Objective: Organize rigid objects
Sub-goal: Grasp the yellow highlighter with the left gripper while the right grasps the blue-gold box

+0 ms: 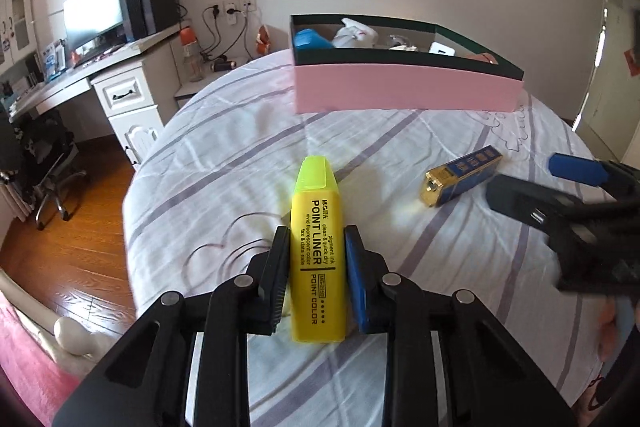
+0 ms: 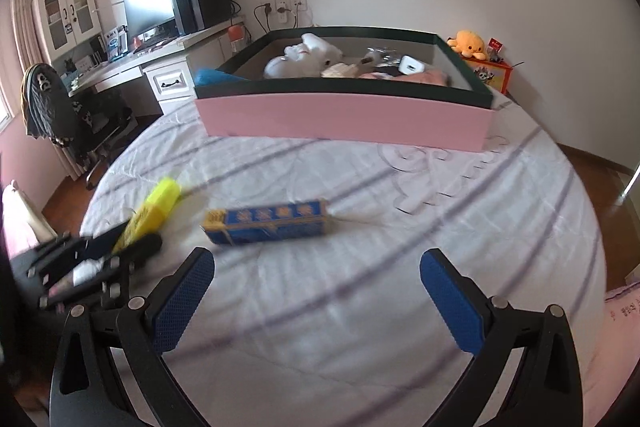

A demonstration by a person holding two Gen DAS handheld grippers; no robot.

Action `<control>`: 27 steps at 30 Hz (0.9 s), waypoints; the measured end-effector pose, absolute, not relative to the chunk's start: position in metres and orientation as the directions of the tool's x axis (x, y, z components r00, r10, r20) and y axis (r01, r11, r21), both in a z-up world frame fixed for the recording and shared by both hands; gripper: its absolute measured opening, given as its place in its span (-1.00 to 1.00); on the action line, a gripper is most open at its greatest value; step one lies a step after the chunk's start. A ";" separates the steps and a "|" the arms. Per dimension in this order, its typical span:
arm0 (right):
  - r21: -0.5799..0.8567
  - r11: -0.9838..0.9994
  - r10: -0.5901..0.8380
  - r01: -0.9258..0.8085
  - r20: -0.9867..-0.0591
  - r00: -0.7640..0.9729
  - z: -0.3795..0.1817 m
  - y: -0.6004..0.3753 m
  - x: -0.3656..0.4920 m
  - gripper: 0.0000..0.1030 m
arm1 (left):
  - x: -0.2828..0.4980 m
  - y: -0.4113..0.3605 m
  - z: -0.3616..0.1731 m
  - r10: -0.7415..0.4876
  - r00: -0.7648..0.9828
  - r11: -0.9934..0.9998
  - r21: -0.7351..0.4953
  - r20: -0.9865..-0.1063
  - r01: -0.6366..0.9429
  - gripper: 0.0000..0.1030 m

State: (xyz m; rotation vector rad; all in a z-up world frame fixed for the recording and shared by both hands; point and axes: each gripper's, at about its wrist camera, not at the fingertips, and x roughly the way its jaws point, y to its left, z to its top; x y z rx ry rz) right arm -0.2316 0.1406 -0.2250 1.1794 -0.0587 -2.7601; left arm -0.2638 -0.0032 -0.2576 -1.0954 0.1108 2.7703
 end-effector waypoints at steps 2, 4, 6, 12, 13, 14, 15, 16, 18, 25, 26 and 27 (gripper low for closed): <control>0.104 -0.990 -0.143 0.097 -0.723 -0.676 -0.227 0.130 -0.242 1.00 | -0.263 -0.008 -0.257 0.125 -0.719 -0.986 -0.003 -0.684 -0.169 -0.48; 0.105 -0.992 -0.125 0.070 -0.735 -0.666 -0.229 0.122 -0.251 1.00 | -0.263 -0.010 -0.258 0.130 -0.715 -0.985 -0.008 -0.687 -0.172 -0.48; 0.092 -0.995 -0.100 0.048 -0.742 -0.663 -0.232 0.114 -0.262 1.00 | -0.263 -0.010 -0.258 0.132 -0.715 -0.985 -0.009 -0.687 -0.173 -0.48; 0.085 -0.996 -0.079 0.020 -0.778 -0.623 -0.244 0.116 -0.271 1.00 | -0.265 -0.008 -0.259 0.129 -0.714 -0.984 -0.002 -0.688 -0.176 -0.48; 0.083 -0.996 -0.078 0.021 -0.778 -0.624 -0.243 0.120 -0.268 1.00 | -0.265 -0.008 -0.259 0.128 -0.715 -0.985 -0.002 -0.688 -0.175 -0.47; 0.073 -0.997 -0.072 0.025 -0.776 -0.626 -0.242 0.125 -0.264 1.00 | -0.265 -0.008 -0.259 0.127 -0.716 -0.985 -0.002 -0.687 -0.173 -0.47; 0.060 -0.998 -0.063 0.026 -0.777 -0.627 -0.242 0.128 -0.261 1.00 | -0.265 -0.007 -0.260 0.123 -0.717 -0.985 0.001 -0.686 -0.170 -0.47; 0.046 -0.999 -0.048 0.019 -0.779 -0.625 -0.242 0.134 -0.257 1.00 | -0.265 -0.006 -0.260 0.119 -0.718 -0.986 0.005 -0.685 -0.168 -0.47; 0.029 -1.000 -0.021 -0.003 -0.774 -0.633 -0.241 0.147 -0.248 1.00 | -0.265 -0.003 -0.260 0.111 -0.720 -0.986 0.017 -0.685 -0.168 -0.47; -0.077 -0.995 0.099 -0.061 -0.767 -0.634 -0.240 0.185 -0.230 1.00 | -0.267 -0.002 -0.260 0.110 -0.721 -0.986 0.014 -0.684 -0.164 -0.47; -0.068 -0.996 0.086 -0.053 -0.761 -0.643 -0.238 0.187 -0.230 1.00 | -0.267 -0.001 -0.261 0.105 -0.722 -0.987 0.020 -0.683 -0.162 -0.48; -0.048 -0.998 0.059 -0.034 -0.753 -0.655 -0.236 0.187 -0.230 1.00 | -0.267 -0.001 -0.260 0.102 -0.723 -0.987 0.020 -0.683 -0.159 -0.48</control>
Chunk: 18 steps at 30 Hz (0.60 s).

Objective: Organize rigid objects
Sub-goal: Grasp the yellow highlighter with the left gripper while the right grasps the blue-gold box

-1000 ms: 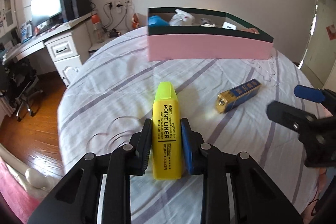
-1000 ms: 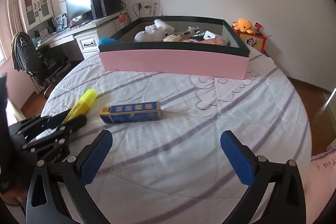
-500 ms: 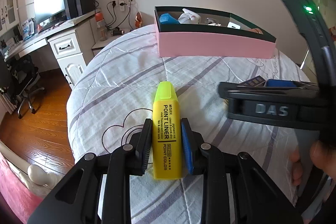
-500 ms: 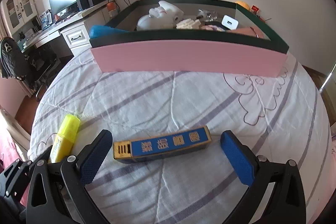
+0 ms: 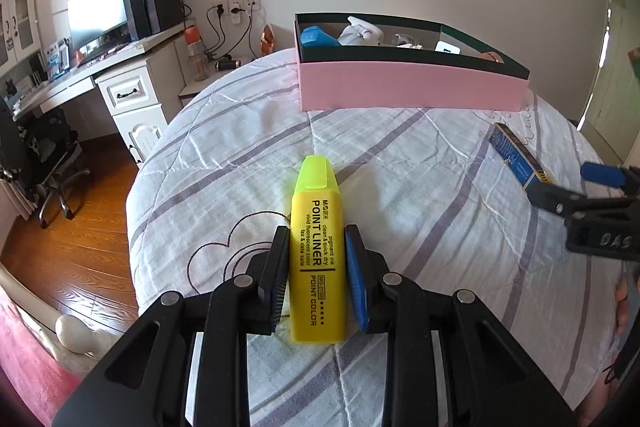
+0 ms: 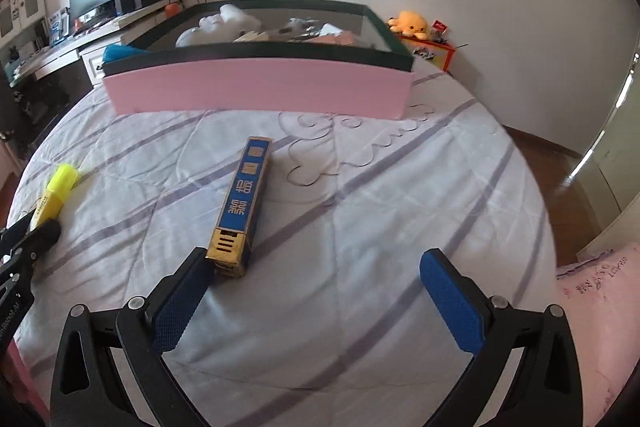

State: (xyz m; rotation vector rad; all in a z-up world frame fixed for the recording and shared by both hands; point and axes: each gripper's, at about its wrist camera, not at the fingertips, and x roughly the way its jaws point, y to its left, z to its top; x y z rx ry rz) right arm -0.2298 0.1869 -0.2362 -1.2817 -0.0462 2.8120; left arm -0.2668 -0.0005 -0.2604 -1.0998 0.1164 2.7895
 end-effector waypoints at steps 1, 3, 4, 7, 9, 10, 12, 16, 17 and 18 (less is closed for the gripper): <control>-0.027 -1.000 0.026 -0.009 -0.743 -0.668 -0.234 0.185 -0.231 1.00 | -0.267 -0.001 -0.260 0.100 -0.723 -0.987 0.021 -0.684 -0.157 -0.48; -0.033 -0.999 0.007 0.024 -0.725 -0.688 -0.230 0.178 -0.237 1.00 | -0.267 0.001 -0.261 0.094 -0.723 -0.987 0.029 -0.685 -0.156 -0.48; -0.049 -0.998 0.012 0.034 -0.725 -0.689 -0.230 0.174 -0.243 1.00 | -0.267 0.001 -0.260 0.093 -0.722 -0.987 0.031 -0.685 -0.156 -0.48; -0.044 -0.997 -0.008 0.063 -0.749 -0.663 -0.233 0.168 -0.259 0.44 | -0.267 0.000 -0.261 0.100 -0.721 -0.987 0.022 -0.685 -0.158 -0.47; -0.017 -0.997 -0.038 0.081 -0.772 -0.634 -0.239 0.169 -0.267 -0.10 | -0.267 -0.002 -0.261 0.109 -0.720 -0.987 0.011 -0.685 -0.160 -0.47; 0.000 -0.996 -0.057 0.091 -0.774 -0.631 -0.240 0.169 -0.267 -0.16 | -0.268 -0.002 -0.261 0.112 -0.719 -0.987 0.005 -0.686 -0.159 -0.47; 0.016 -0.995 -0.075 0.100 -0.777 -0.625 -0.241 0.171 -0.267 -0.16 | -0.268 -0.001 -0.261 0.112 -0.720 -0.987 0.006 -0.685 -0.160 -0.46; 0.052 -0.988 -0.132 0.145 -0.769 -0.626 -0.240 0.172 -0.264 -0.53 | -0.266 -0.002 -0.261 0.120 -0.726 -0.986 0.003 -0.678 -0.166 -0.48; 0.060 -0.986 -0.144 0.154 -0.766 -0.626 -0.240 0.172 -0.261 -0.70 | -0.266 -0.003 -0.260 0.122 -0.726 -0.986 0.003 -0.677 -0.168 -0.49; 0.065 -0.985 -0.153 0.162 -0.765 -0.625 -0.240 0.172 -0.260 -0.70 | -0.266 -0.003 -0.260 0.127 -0.725 -0.986 -0.004 -0.677 -0.169 -0.49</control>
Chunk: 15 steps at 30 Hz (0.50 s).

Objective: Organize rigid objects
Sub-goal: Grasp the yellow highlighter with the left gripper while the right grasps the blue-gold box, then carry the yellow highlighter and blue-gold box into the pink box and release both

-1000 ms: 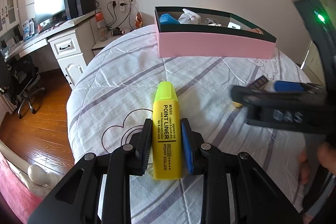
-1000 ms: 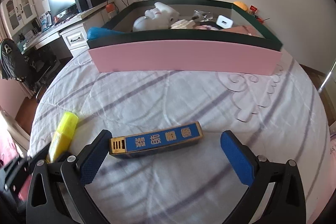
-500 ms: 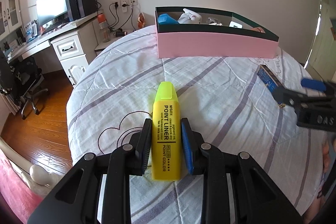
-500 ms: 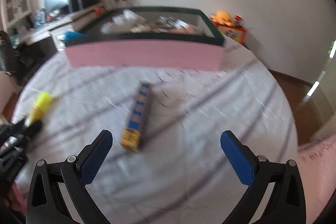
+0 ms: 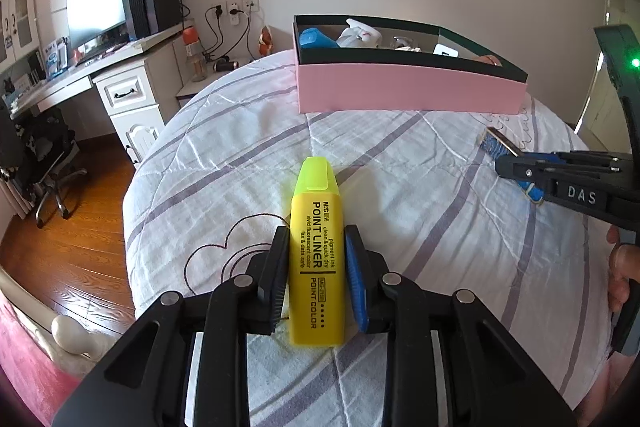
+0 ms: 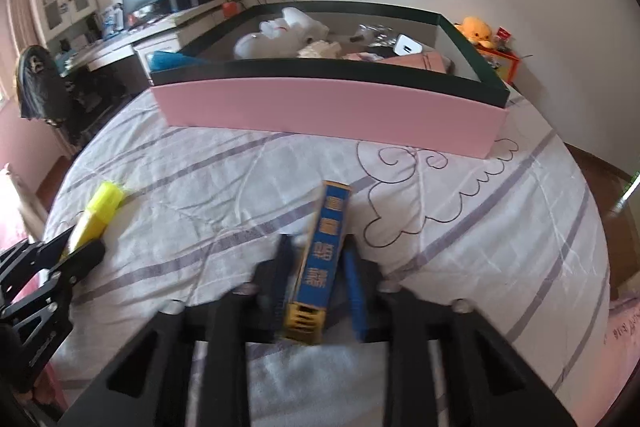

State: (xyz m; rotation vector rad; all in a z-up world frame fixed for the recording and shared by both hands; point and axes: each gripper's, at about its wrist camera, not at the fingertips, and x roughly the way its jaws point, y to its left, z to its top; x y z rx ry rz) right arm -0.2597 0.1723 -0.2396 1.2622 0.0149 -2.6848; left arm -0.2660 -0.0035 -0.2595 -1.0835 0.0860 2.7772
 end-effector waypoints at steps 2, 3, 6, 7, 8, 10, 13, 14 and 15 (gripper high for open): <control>0.075 -0.982 -0.169 0.173 -0.762 -0.626 -0.238 0.174 -0.256 -0.70 | -0.265 -0.004 -0.258 0.144 -0.721 -0.984 -0.023 -0.677 -0.175 -0.49; 0.075 -0.981 -0.171 0.177 -0.761 -0.626 -0.238 0.173 -0.255 -0.70 | -0.265 -0.004 -0.257 0.147 -0.721 -0.984 -0.023 -0.678 -0.179 -0.49; 0.079 -0.980 -0.177 0.181 -0.757 -0.630 -0.238 0.178 -0.245 -0.70 | -0.263 0.000 -0.255 0.170 -0.719 -0.980 -0.037 -0.674 -0.197 -0.49; 0.082 -0.980 -0.179 0.179 -0.754 -0.632 -0.238 0.180 -0.241 -0.70 | -0.262 0.002 -0.254 0.181 -0.717 -0.978 -0.043 -0.673 -0.206 -0.49; 0.084 -0.981 -0.178 0.177 -0.756 -0.630 -0.238 0.182 -0.239 -0.70 | -0.261 0.005 -0.253 0.193 -0.715 -0.975 -0.047 -0.672 -0.218 -0.49; 0.083 -0.982 -0.173 0.168 -0.747 -0.642 -0.235 0.187 -0.231 -0.70 | -0.260 0.014 -0.251 0.198 -0.717 -0.972 -0.038 -0.669 -0.232 -0.49; 0.114 -0.979 -0.198 0.170 -0.735 -0.648 -0.231 0.196 -0.222 -0.70 | -0.257 0.028 -0.246 0.214 -0.718 -0.966 -0.033 -0.662 -0.258 -0.49; 0.118 -0.979 -0.200 0.168 -0.733 -0.650 -0.230 0.199 -0.220 -0.70 | -0.255 0.032 -0.243 0.217 -0.721 -0.964 -0.028 -0.658 -0.264 -0.49; 0.121 -0.979 -0.200 0.164 -0.729 -0.655 -0.228 0.201 -0.218 -0.70 | -0.253 0.035 -0.240 0.220 -0.725 -0.963 -0.025 -0.653 -0.269 -0.49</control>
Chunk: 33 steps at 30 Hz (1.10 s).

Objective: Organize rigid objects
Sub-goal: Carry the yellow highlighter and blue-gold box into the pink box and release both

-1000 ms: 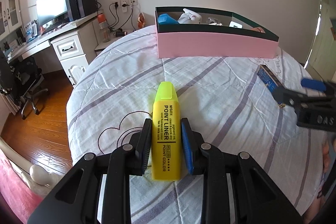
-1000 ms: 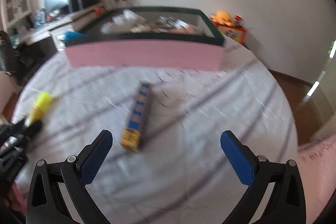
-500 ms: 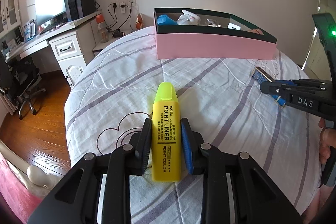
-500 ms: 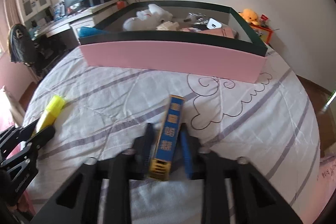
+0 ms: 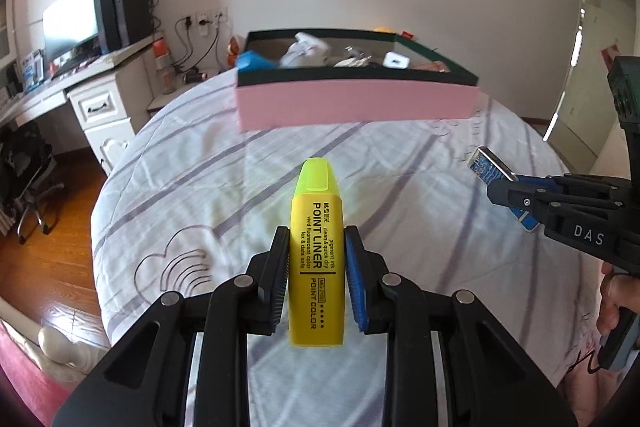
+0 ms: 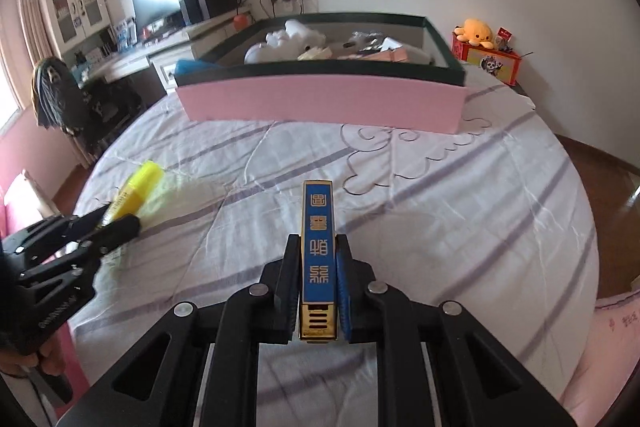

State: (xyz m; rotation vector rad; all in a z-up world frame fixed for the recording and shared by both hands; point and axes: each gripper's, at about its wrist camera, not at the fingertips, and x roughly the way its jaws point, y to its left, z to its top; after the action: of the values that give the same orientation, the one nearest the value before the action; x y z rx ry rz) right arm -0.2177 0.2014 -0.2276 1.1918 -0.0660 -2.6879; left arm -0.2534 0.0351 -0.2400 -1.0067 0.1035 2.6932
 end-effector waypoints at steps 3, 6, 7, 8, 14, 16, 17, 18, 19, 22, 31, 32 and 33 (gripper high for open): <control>0.140 -0.979 -0.205 0.150 -0.700 -0.684 -0.219 0.210 -0.209 -0.70 | -0.248 0.042 -0.227 0.225 -0.742 -0.960 -0.013 -0.631 -0.280 -0.49; 0.164 -0.978 -0.206 0.130 -0.648 -0.733 -0.206 0.218 -0.199 -0.70 | -0.240 0.046 -0.215 0.222 -0.760 -0.959 0.005 -0.610 -0.284 -0.48; 0.170 -0.977 -0.206 0.127 -0.624 -0.754 -0.200 0.220 -0.194 -0.70 | -0.238 0.046 -0.211 0.216 -0.767 -0.960 0.010 -0.604 -0.279 -0.48; 0.176 -0.975 -0.216 0.134 -0.621 -0.754 -0.195 0.221 -0.192 -0.70 | -0.234 0.047 -0.205 0.209 -0.778 -0.961 0.024 -0.592 -0.276 -0.48; 0.176 -0.969 -0.244 0.174 -0.553 -0.796 -0.163 0.216 -0.173 -0.70 | -0.208 0.042 -0.156 0.207 -0.857 -0.966 0.039 -0.471 -0.255 -0.48; 0.159 -0.969 -0.243 0.187 -0.510 -0.825 -0.147 0.213 -0.163 -0.70 | -0.198 0.038 -0.141 0.189 -0.886 -0.973 0.039 -0.424 -0.227 -0.48; 0.143 -0.970 -0.243 0.197 -0.495 -0.835 -0.139 0.211 -0.158 -0.70 | -0.192 0.036 -0.132 0.182 -0.897 -0.975 0.044 -0.402 -0.218 -0.48; 0.135 -0.970 -0.241 0.201 -0.474 -0.847 -0.132 0.212 -0.151 -0.70 | -0.188 0.035 -0.126 0.181 -0.904 -0.976 0.046 -0.387 -0.215 -0.48; 0.125 -0.970 -0.242 0.207 -0.450 -0.860 -0.123 0.211 -0.145 -0.70 | -0.183 0.033 -0.119 0.176 -0.913 -0.977 0.045 -0.369 -0.207 -0.48; 0.095 -0.970 -0.244 0.225 -0.401 -0.883 -0.100 0.205 -0.131 -0.70 | -0.171 0.029 -0.102 0.165 -0.931 -0.980 0.055 -0.327 -0.193 -0.48; 0.038 -0.962 -0.269 0.271 -0.314 -0.910 -0.060 0.190 -0.105 -0.70 | -0.149 0.023 -0.071 0.129 -0.958 -0.984 0.088 -0.258 -0.157 -0.48; 0.035 -0.961 -0.272 0.275 -0.310 -0.911 -0.058 0.190 -0.104 -0.70 | -0.148 0.022 -0.068 0.127 -0.959 -0.984 0.089 -0.254 -0.153 -0.48; 0.034 -0.959 -0.276 0.280 -0.310 -0.910 -0.058 0.190 -0.103 -0.70 | -0.147 0.020 -0.066 0.115 -0.963 -0.986 0.091 -0.245 -0.141 -0.48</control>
State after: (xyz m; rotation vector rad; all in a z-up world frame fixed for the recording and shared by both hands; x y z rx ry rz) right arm -0.1034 0.1896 -0.0577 0.4557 0.0165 -2.8192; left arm -0.1470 0.0201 -0.0658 -0.3627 0.1620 2.9856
